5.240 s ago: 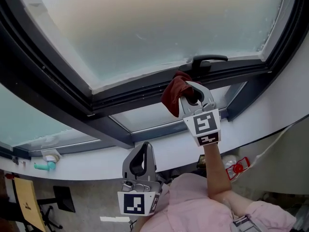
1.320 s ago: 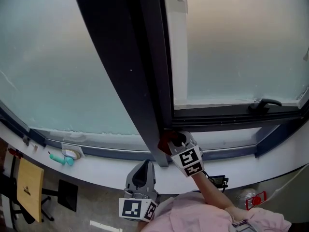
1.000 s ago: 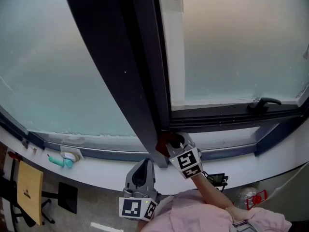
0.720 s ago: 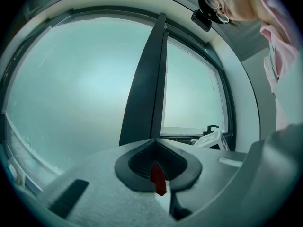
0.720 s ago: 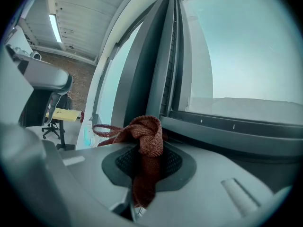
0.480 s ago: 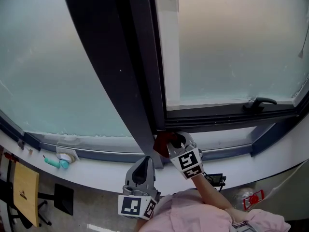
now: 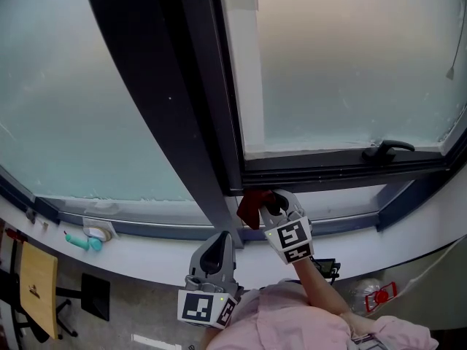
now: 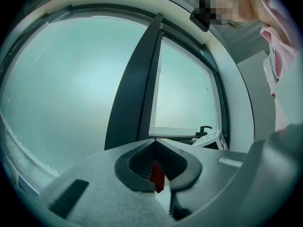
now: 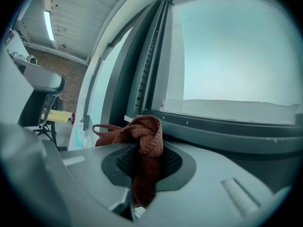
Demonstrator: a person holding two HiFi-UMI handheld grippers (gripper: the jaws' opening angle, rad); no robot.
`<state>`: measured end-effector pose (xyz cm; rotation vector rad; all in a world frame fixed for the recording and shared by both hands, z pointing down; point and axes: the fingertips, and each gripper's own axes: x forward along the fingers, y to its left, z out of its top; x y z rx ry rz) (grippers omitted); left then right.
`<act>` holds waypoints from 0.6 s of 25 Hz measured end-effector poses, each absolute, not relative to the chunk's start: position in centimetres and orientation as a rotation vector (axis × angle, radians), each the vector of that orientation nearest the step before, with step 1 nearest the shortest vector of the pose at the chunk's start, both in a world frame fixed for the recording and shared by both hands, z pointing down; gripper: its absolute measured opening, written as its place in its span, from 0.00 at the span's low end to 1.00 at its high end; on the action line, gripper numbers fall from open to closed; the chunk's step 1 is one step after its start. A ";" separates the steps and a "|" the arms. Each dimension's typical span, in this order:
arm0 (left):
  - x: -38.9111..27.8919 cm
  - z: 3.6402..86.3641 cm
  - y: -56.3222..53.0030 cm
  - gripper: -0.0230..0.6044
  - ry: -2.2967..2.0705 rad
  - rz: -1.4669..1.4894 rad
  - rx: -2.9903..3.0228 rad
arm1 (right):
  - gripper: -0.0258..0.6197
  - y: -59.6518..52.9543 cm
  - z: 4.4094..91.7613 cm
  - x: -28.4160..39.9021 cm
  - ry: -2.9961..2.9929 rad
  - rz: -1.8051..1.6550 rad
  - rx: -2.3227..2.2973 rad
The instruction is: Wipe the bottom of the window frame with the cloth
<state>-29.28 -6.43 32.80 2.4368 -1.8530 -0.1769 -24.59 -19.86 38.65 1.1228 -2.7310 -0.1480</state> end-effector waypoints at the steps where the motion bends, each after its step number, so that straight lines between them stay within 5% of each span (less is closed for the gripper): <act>1: -29.1 32.8 -6.4 0.03 -1.852 -0.174 2.437 | 0.14 -19.9 38.6 -24.3 -2.730 -0.149 1.129; 15: -26.0 32.8 -5.3 0.03 -1.807 -0.171 2.478 | 0.14 -20.5 38.1 -23.6 -2.737 -0.188 1.115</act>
